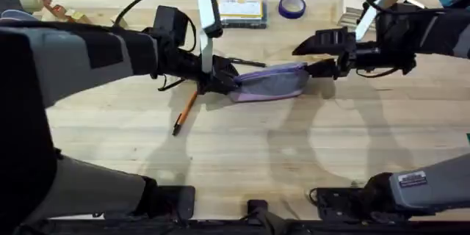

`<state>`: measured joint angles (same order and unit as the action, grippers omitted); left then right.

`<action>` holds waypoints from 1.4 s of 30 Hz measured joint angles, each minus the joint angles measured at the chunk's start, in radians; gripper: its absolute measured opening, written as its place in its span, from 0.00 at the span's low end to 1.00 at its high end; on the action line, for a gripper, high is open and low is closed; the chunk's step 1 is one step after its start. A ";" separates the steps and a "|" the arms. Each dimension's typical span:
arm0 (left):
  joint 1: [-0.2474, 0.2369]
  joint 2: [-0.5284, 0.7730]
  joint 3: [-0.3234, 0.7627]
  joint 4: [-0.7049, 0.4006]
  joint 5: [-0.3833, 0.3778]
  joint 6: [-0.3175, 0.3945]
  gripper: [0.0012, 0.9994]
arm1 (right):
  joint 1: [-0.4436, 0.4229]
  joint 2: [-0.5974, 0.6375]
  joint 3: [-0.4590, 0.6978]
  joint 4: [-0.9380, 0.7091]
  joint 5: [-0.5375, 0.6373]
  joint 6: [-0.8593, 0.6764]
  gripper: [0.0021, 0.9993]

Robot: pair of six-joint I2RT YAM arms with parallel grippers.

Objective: Unzip the bag, pick up the pens from the table one at a time and place them inside, then zip the bag closed.

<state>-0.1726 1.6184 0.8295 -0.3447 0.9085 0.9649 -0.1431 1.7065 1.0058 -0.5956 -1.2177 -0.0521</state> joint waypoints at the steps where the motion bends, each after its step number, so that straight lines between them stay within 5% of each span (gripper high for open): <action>1: 0.000 0.000 0.000 0.000 0.000 0.000 0.04 | -0.008 0.000 0.000 -0.003 -0.008 0.000 1.00; 19: 0.000 0.000 0.000 -0.003 0.000 0.000 0.04 | -0.046 -0.009 0.000 -0.039 -0.108 0.000 1.00; 26: 0.001 0.000 0.000 -0.002 0.001 0.000 0.04 | -0.046 -0.163 0.000 -0.123 -0.129 0.000 1.00; 42: 0.001 0.000 0.000 -0.002 0.001 0.000 0.04 | -0.046 -0.509 0.000 -0.296 0.194 -0.019 1.00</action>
<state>-0.1715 1.6184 0.8295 -0.3466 0.9092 0.9649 -0.1890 1.1978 1.0058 -0.8914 -1.0241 -0.0715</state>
